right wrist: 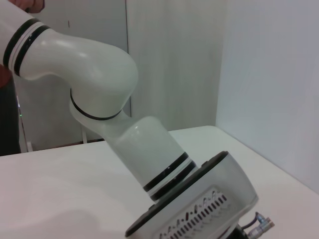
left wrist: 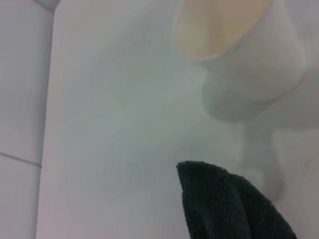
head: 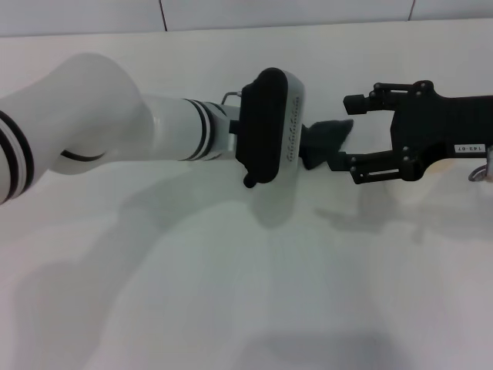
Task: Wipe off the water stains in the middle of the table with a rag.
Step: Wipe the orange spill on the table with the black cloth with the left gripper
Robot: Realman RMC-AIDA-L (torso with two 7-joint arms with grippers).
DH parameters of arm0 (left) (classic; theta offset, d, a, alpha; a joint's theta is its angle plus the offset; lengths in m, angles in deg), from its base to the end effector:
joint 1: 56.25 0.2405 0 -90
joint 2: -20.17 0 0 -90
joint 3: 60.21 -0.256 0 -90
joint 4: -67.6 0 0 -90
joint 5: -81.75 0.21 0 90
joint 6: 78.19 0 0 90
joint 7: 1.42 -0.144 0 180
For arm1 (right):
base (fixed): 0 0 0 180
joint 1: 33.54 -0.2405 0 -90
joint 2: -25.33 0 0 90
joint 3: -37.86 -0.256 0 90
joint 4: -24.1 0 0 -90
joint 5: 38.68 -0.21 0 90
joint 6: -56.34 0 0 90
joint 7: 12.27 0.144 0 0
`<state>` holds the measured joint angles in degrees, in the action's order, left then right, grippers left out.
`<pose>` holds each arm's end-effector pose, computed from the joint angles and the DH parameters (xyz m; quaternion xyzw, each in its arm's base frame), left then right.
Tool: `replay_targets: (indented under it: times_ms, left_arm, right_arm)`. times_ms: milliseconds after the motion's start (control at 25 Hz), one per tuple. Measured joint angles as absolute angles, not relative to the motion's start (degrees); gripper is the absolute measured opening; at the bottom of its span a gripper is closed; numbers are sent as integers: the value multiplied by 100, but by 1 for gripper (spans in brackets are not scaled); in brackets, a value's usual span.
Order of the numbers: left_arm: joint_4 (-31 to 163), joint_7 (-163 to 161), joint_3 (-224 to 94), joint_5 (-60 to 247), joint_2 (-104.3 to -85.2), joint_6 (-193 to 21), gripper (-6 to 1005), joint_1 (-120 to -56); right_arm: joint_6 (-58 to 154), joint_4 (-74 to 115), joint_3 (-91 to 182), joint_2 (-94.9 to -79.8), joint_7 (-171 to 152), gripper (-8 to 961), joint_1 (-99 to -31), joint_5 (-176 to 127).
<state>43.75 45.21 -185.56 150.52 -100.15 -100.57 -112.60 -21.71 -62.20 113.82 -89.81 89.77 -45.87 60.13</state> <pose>-0.1498 0.4026 -0.1575 -0.9301 0.2900 0.0899 0.2067 0.1705 0.3081 0.0460 -0.9651 0.0786 0.1781 0.1754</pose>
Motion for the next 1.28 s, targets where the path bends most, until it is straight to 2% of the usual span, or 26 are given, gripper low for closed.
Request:
replay_targets:
  times_ms: [760, 1280]
  left_arm:
    - [4055, 4569, -18754, 14989, -10059, -10531, 123, -11080]
    - [3828, 4667, -18781, 14946, -10021, -10571, 127, -10892]
  right_arm:
    - [-2148, -6220, 11418, -8981, 8977, 825, -4609, 6020]
    - [-2079, -6232, 11427, -8981, 8979, 825, -4611, 6019]
